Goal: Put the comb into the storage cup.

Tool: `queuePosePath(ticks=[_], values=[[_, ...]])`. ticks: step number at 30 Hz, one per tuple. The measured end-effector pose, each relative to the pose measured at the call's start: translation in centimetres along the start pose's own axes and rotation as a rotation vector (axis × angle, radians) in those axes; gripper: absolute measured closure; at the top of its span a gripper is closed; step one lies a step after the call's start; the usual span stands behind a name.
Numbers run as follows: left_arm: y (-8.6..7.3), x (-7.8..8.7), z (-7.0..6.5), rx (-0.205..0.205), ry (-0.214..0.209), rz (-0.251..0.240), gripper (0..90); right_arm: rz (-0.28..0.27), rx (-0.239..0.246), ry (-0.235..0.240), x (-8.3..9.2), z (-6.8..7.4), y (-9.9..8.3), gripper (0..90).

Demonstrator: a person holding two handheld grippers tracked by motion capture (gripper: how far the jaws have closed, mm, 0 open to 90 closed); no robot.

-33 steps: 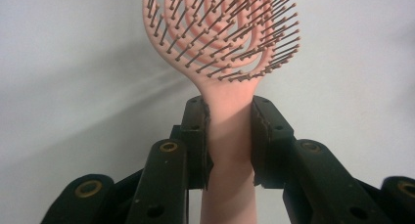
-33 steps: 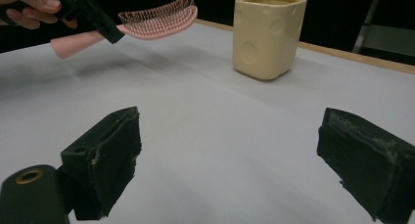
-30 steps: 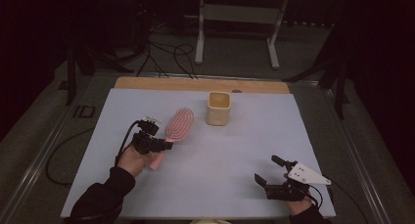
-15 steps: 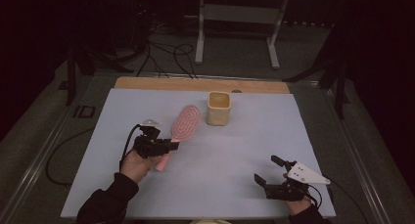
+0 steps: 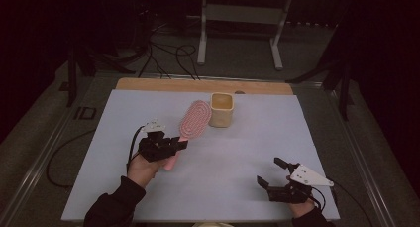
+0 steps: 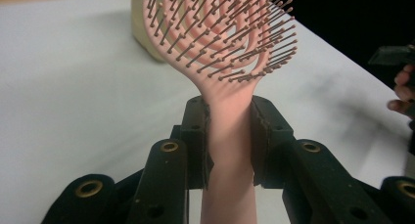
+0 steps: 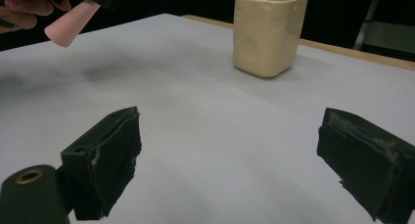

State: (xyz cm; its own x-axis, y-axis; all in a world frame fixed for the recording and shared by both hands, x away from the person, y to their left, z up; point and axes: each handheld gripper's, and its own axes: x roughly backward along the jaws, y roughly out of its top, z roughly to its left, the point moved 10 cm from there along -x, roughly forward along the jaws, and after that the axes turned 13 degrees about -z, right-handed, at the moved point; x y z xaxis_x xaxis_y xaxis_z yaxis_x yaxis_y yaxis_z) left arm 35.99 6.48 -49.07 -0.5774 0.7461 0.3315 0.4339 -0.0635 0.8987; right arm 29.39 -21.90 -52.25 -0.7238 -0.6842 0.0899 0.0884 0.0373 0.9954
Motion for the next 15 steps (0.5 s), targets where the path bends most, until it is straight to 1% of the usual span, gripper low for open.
queuePosePath(ticks=[1,2,4,5,7,8,10,11,12,14,15], values=[[0.04,0.03,-0.12,-0.011,-0.003,-0.011,72.1,-0.001,-0.002,-0.001,0.0,0.0,0.01,8.7],[0.08,0.03,-0.14,-0.033,0.012,-0.024,72.0,-0.001,-0.002,-0.001,-0.01,0.0,0.01,8.7],[0.11,0.06,-0.37,-0.045,-0.004,-0.04,72.1,0.001,0.0,-0.002,-0.02,-0.02,-0.01,8.7],[0.12,0.09,-0.35,-0.063,0.011,-0.051,72.1,0.0,-0.001,-0.003,-0.02,-0.01,0.0,8.7],[0.11,0.08,-0.56,-0.066,-0.012,-0.066,72.1,-0.001,0.001,-0.006,-0.06,-0.02,0.05,8.7],[0.08,0.1,-0.49,-0.081,0.004,-0.076,72.1,-0.002,0.0,-0.007,-0.06,-0.02,0.08,8.7],[0.02,0.13,-0.55,-0.096,-0.005,-0.096,72.1,-0.005,-0.002,-0.007,-0.08,0.0,0.14,8.7],[0.0,0.15,-0.48,-0.114,0.009,-0.109,72.1,-0.004,-0.002,-0.007,-0.09,0.02,0.14,8.7],[0.0,0.15,-0.48,-0.114,0.009,-0.109,72.1,-0.004,-0.002,-0.007,-0.09,0.02,0.14,8.7],[-0.15,0.1,-0.47,-0.125,-0.005,-0.118,72.1,-0.004,-0.005,-0.009,-0.11,0.04,0.17,8.7],[-0.28,0.06,-0.56,-0.127,-0.023,-0.114,72.0,-0.005,-0.006,-0.008,-0.12,0.05,0.19,8.7]])
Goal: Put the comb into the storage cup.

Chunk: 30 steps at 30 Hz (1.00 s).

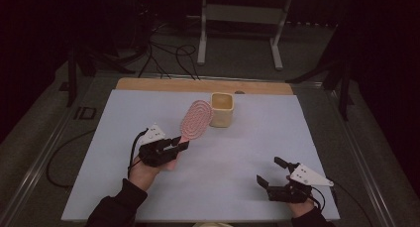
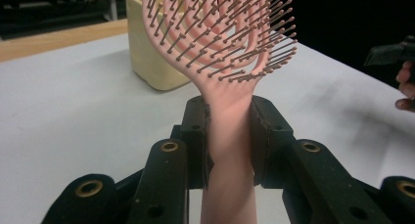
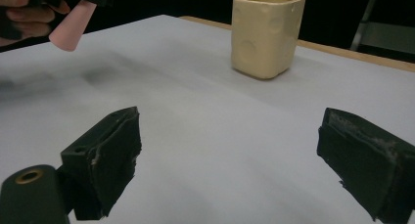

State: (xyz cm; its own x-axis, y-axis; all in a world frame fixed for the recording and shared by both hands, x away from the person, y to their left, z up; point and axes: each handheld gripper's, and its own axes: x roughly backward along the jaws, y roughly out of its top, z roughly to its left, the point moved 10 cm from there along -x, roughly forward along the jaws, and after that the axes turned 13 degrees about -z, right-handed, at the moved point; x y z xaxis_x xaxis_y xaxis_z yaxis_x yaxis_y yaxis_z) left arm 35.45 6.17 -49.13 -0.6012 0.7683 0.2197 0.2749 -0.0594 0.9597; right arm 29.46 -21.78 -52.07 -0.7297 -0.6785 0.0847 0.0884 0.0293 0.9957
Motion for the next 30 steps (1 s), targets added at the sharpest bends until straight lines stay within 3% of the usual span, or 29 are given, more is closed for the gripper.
queuePosePath(ticks=[7,14,22,30], values=[[-0.9,-0.4,-0.8,-0.042,-0.05,-0.019,72.0,-0.001,-0.002,0.001,0.0,0.1,0.1,8.7],[-1.5,-0.7,-0.9,-0.054,-0.041,-0.03,72.1,0.004,-0.003,-0.009,0.0,0.2,0.4,8.7],[-1.8,-0.7,-0.9,-0.045,-0.047,-0.04,72.1,0.029,0.003,-0.06,-0.1,0.5,2.3,8.7],[-1.6,-0.3,-0.5,-0.016,-0.055,-0.071,72.1,0.049,0.011,-0.038,-0.4,1.4,4.6,8.7]])
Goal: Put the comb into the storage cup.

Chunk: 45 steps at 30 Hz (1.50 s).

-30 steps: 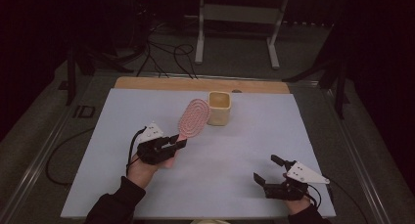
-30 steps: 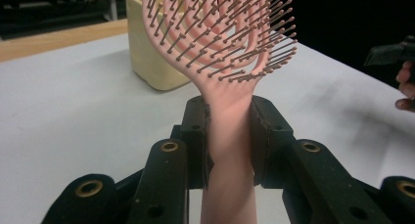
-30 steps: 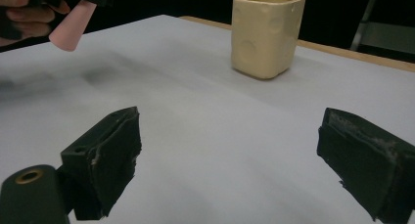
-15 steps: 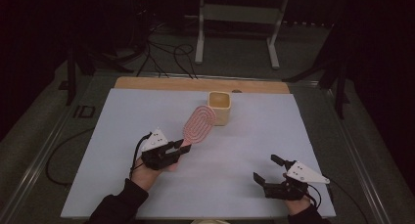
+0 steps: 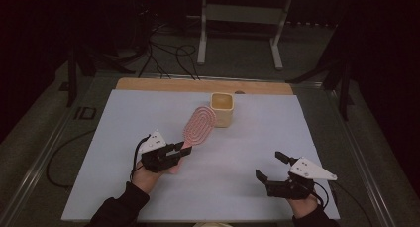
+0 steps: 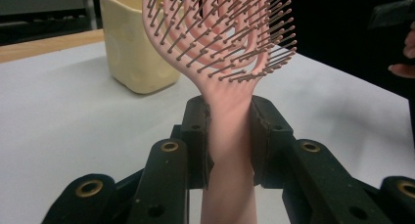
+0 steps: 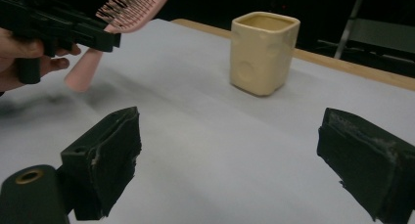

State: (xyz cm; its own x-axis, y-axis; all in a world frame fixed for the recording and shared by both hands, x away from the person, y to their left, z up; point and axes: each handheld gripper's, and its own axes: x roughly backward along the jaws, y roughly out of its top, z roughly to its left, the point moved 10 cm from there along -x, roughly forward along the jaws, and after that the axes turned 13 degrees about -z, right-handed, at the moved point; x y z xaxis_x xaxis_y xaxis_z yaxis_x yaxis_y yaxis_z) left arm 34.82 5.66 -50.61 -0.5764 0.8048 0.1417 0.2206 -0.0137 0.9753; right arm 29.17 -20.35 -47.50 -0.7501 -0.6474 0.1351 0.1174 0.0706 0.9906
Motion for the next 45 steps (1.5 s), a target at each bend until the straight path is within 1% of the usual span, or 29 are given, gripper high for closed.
queuePosePath(ticks=[2,4,6,7,9,11,14,15,16,17,20,24,26,27,29,32,34,35,36,37,38,39,41,42,44,45], values=[[0.1,0.1,-0.1,-0.004,-0.004,-0.005,72.2,0.01,0.005,0.004,-0.2,0.2,0.6,8.7],[0.2,0.1,-0.2,-0.007,-0.008,-0.007,72.1,0.019,0.011,0.024,-0.4,0.6,1.3,8.7],[0.3,0.2,-0.2,-0.007,-0.005,-0.012,72.2,0.02,0.028,0.03,-0.7,0.9,2.0,8.6],[0.3,0.2,-0.3,-0.007,-0.007,-0.012,72.2,0.016,0.034,0.043,-0.9,1.1,2.4,8.6],[0.3,0.2,-0.2,-0.007,-0.004,-0.015,72.1,0.007,0.046,0.047,-1.1,1.4,3.3,8.6],[0.3,0.3,-0.2,-0.009,-0.002,-0.015,72.1,0.002,0.058,0.067,-1.6,1.8,4.3,8.6],[0.4,0.3,-0.3,-0.013,-0.003,-0.02,72.1,0.003,0.057,0.08,-1.8,2.2,4.9,8.6],[0.4,0.3,-0.3,-0.014,-0.004,-0.021,72.1,0.005,0.069,0.089,-2.0,2.3,5.2,8.6],[0.4,0.4,-0.3,-0.01,-0.006,-0.023,72.2,0.005,0.071,0.09,-2.2,2.4,5.4,8.6],[0.5,0.4,-0.2,-0.008,-0.001,-0.025,72.2,0.006,0.077,0.104,-2.6,2.6,5.8,8.5],[0.5,0.4,-0.2,-0.008,0.002,-0.029,72.1,0.012,0.08,0.111,-2.9,2.8,6.2,8.1],[0.5,0.5,-0.2,-0.002,-0.001,-0.034,72.2,-0.005,0.078,0.12,-3.8,2.9,6.9,8.1],[0.6,0.5,-0.2,-0.007,0.004,-0.036,72.1,-0.004,0.085,0.126,-4.2,3.0,7.1,8.1],[0.6,0.5,-0.2,-0.003,-0.002,-0.036,72.2,-0.007,0.093,0.124,-4.5,3.0,7.4,8.1],[0.7,0.6,-0.2,-0.003,0.006,-0.04,72.2,-0.024,0.092,0.131,-5.2,3.2,8.0,8.1],[0.7,0.6,-0.2,-0.003,0.006,-0.041,72.1,-0.034,0.092,0.132,-5.6,3.3,8.4,8.1],[0.7,0.6,-0.1,-0.008,0.009,-0.042,72.1,-0.037,0.086,0.136,-6.1,3.4,8.7,8.1],[0.7,0.6,-0.2,0.0,0.0,-0.044,72.2,-0.04,0.086,0.138,-6.6,3.5,9.0,8.1],[0.7,0.6,-0.2,-0.01,0.005,-0.045,72.2,-0.04,0.084,0.139,-6.8,3.5,9.1,8.1],[0.7,0.6,-0.3,-0.009,0.007,-0.046,72.2,-0.037,0.074,0.14,-7.0,3.6,9.2,8.1],[0.8,0.6,-0.4,-0.008,-0.003,-0.048,72.2,-0.037,0.074,0.14,-7.0,3.6,9.2,8.1],[0.8,0.6,-0.4,-0.014,0.003,-0.05,72.1,-0.037,0.071,0.141,-7.4,3.5,9.3,8.1],[0.9,0.6,-0.5,-0.008,-0.004,-0.051,72.2,-0.039,0.054,0.147,-7.8,3.6,9.6,8.1],[0.9,0.6,-0.4,-0.015,0.001,-0.053,72.2,-0.042,0.044,0.15,-8.1,3.6,9.7,8.1],[0.9,0.7,-0.5,-0.012,-0.004,-0.053,72.1,-0.045,0.022,0.147,-8.5,3.5,10.0,8.1],[0.9,0.7,-0.5,-0.014,-0.004,-0.055,72.2,-0.048,-0.008,0.154,-9.1,3.5,10.2,8.1]])
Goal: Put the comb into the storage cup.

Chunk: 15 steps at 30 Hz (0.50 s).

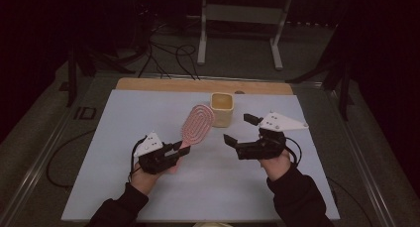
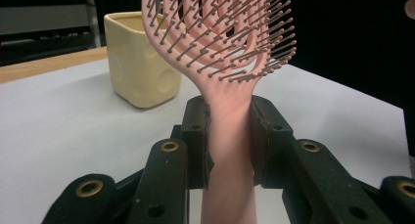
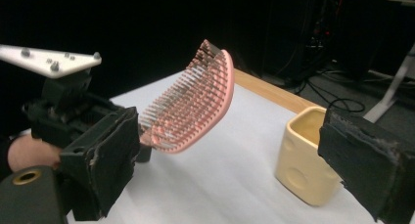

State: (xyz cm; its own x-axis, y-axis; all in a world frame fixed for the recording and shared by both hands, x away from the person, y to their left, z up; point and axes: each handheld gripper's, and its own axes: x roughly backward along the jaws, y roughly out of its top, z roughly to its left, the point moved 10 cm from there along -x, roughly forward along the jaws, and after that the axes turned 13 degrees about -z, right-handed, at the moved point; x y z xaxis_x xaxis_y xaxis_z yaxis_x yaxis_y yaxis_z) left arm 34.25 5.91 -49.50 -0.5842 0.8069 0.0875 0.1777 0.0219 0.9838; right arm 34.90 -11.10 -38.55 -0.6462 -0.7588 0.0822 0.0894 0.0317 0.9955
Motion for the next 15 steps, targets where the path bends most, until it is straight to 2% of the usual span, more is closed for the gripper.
queuePosePath(ticks=[2,4,6,11,15], values=[[0.1,0.0,0.0,-0.003,-0.003,-0.002,72.2,-0.001,-0.009,0.001,-0.2,-0.1,0.0,8.1],[0.1,0.0,-0.1,0.001,-0.008,-0.007,72.2,0.006,-0.057,0.018,-0.9,-0.1,0.1,8.2],[0.1,0.0,-0.1,-0.001,-0.007,-0.008,72.2,0.021,-0.105,0.001,-1.5,-0.3,0.0,8.1],[0.2,0.0,-0.2,-0.003,-0.01,-0.01,72.2,0.015,-0.235,0.033,-2.7,-0.4,0.1,8.2],[0.2,0.0,-0.3,-0.002,-0.015,-0.014,72.2,0.015,-0.309,0.05,-3.5,-0.6,0.1,8.2]])
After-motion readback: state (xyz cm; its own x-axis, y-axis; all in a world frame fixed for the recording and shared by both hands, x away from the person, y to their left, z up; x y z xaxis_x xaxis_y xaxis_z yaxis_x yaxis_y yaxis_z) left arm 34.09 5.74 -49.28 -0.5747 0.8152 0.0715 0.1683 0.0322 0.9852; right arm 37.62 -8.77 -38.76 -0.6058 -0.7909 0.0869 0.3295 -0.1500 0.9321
